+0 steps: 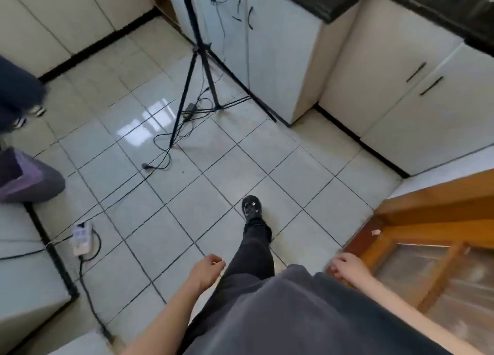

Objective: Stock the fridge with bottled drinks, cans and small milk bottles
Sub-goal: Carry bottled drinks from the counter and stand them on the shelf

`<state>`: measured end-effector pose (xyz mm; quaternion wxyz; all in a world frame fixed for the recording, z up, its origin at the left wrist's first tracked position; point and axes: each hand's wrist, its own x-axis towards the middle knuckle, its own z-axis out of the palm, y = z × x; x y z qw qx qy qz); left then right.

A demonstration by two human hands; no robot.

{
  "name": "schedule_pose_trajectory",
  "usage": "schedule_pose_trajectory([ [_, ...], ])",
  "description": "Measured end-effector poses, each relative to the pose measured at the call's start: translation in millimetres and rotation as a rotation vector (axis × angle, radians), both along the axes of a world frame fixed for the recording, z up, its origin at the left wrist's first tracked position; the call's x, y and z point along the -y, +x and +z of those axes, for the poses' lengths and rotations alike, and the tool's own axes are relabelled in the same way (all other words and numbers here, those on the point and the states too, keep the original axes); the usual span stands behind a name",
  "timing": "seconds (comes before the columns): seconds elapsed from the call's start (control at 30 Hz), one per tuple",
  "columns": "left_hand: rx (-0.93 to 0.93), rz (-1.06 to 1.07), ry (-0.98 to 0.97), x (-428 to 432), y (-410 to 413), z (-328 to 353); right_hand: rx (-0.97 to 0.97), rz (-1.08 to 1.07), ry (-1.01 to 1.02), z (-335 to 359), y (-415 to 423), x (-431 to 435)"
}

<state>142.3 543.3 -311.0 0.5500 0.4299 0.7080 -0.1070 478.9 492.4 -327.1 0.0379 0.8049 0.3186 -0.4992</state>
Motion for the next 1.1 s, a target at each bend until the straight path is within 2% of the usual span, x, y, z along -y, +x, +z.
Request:
schedule_pose_trajectory([
  [0.1,0.026,-0.002,-0.074,-52,42,-9,-0.090,-0.078,-0.057,-10,22,5],
  [0.2,-0.011,-0.190,-0.101,-115,93,-23,-0.133,-0.171,-0.078,-12,65,-4],
  [0.33,-0.021,-0.432,-0.089,-210,181,-25,-0.011,-0.473,-0.055,4,131,-28],
  [0.43,0.004,-0.523,-0.039,-280,256,-16,0.069,-0.588,-0.032,20,173,-46],
  [0.6,-0.003,-0.741,0.100,-374,375,-11,0.067,-0.842,0.045,24,222,-87],
  [0.77,0.009,-0.805,0.085,-405,482,-8,-0.021,-0.943,0.102,16,265,-125],
  [0.9,0.049,-0.852,0.002,-394,556,-3,-0.026,-0.898,0.127,4,326,-157],
  [1.0,0.111,-0.810,-0.018,-393,618,13,0.003,-0.837,0.102,7,398,-183],
  [1.1,0.203,-0.721,0.015,-407,684,35,0.022,-0.925,0.229,20,462,-216],
])
